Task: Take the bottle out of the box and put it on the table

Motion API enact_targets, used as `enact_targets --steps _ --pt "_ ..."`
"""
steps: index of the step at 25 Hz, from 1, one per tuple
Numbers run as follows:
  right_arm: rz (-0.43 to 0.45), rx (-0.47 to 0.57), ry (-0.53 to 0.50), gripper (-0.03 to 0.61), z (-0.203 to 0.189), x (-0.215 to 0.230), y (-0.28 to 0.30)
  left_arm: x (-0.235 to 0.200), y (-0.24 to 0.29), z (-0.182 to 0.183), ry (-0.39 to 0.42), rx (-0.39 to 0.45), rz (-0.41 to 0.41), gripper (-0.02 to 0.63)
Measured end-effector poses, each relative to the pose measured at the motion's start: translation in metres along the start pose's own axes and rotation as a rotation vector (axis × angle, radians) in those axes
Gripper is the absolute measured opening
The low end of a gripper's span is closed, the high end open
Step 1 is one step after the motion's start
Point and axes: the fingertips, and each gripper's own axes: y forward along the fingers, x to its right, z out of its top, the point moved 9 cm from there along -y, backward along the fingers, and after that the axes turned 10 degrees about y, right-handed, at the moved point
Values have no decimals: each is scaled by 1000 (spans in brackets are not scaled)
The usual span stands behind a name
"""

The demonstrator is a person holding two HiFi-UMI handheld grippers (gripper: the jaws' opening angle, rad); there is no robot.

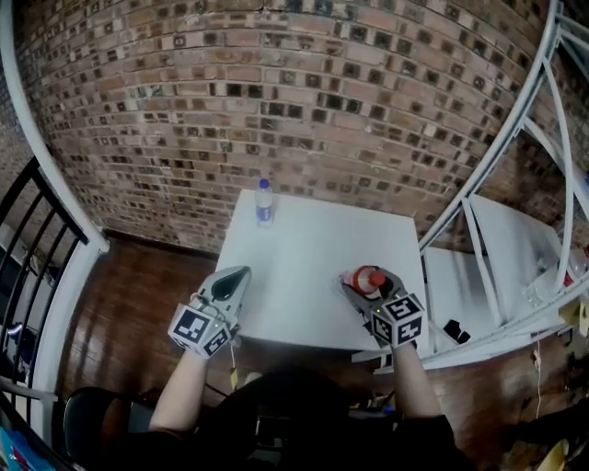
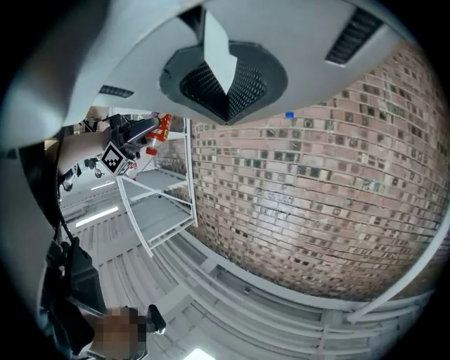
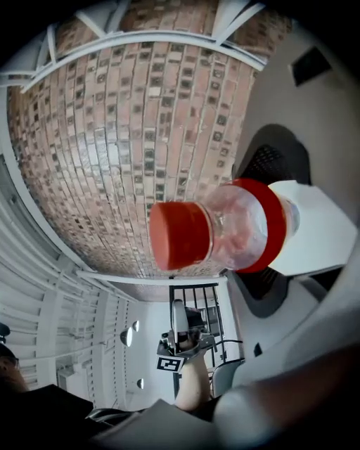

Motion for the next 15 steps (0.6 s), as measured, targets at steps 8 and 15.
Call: enact_targets --steps 8,15 --pt "-47 -14 -8 330 25 -15 75 -76 2 -9 -8 29 2 -3" --pt "-4 -44 -27 330 34 -2 128 -96 10 -36 -11 -34 1 -3"
